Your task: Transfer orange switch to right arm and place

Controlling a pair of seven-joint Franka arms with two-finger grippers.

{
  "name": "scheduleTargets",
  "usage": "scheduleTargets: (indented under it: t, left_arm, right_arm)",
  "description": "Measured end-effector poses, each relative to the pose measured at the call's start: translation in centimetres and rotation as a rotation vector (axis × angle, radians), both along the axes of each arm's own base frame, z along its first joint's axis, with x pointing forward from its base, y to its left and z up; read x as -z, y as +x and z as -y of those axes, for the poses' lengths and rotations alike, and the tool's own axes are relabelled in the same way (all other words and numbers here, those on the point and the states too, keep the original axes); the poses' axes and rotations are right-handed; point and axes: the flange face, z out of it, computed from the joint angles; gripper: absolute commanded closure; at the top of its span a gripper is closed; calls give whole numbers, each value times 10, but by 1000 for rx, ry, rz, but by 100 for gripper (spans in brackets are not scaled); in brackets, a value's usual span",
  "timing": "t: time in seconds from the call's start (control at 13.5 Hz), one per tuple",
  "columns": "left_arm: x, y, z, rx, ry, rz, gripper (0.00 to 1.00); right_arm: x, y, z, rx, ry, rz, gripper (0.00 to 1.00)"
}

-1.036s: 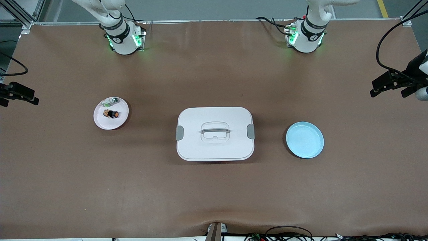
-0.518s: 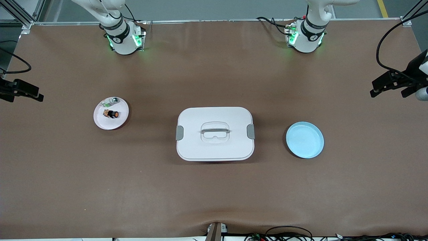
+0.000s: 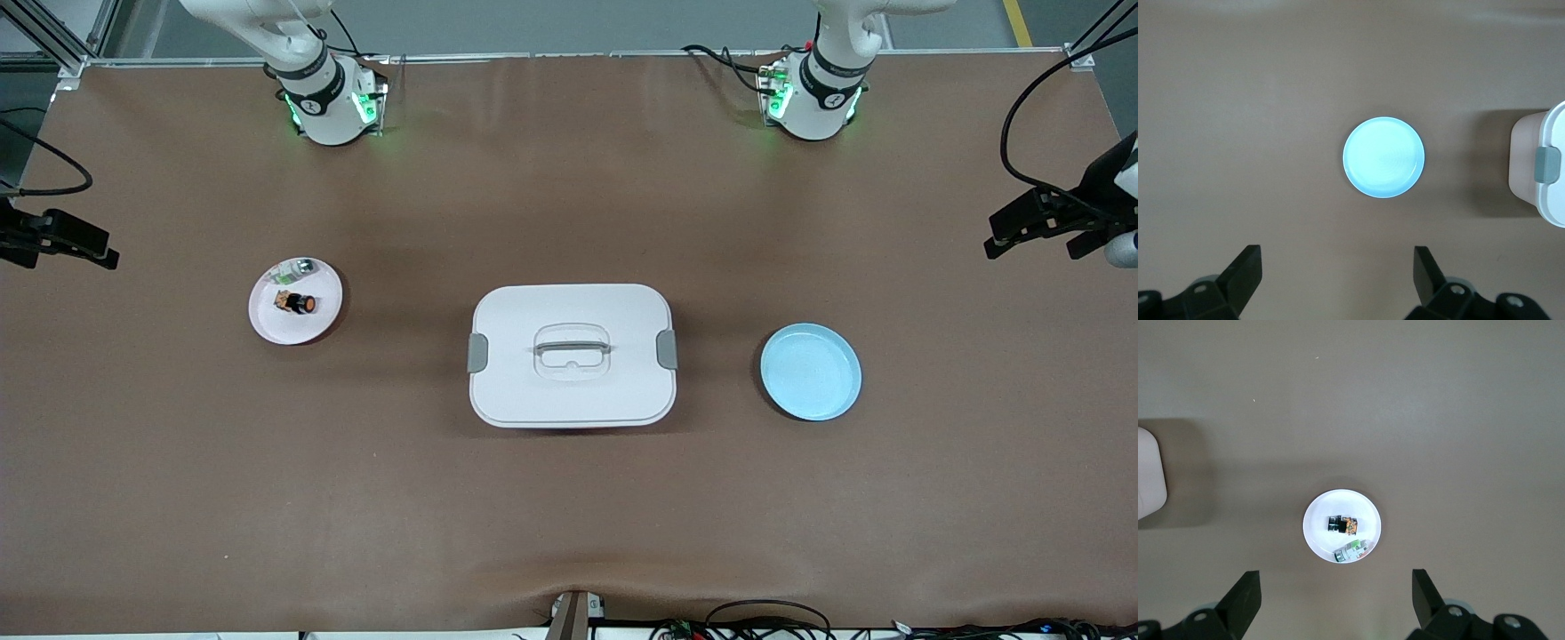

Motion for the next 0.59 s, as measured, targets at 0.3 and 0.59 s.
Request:
scheduleTargets:
  t: [0.3, 0.59]
  left_arm:
    - [0, 0, 0, 0, 0, 0, 0]
    - [0, 0, 1, 2, 0, 0, 0]
  right_arm:
    - [-1, -1, 0, 0, 0, 3, 0]
    - [-2, -1, 6, 9, 4, 4, 0]
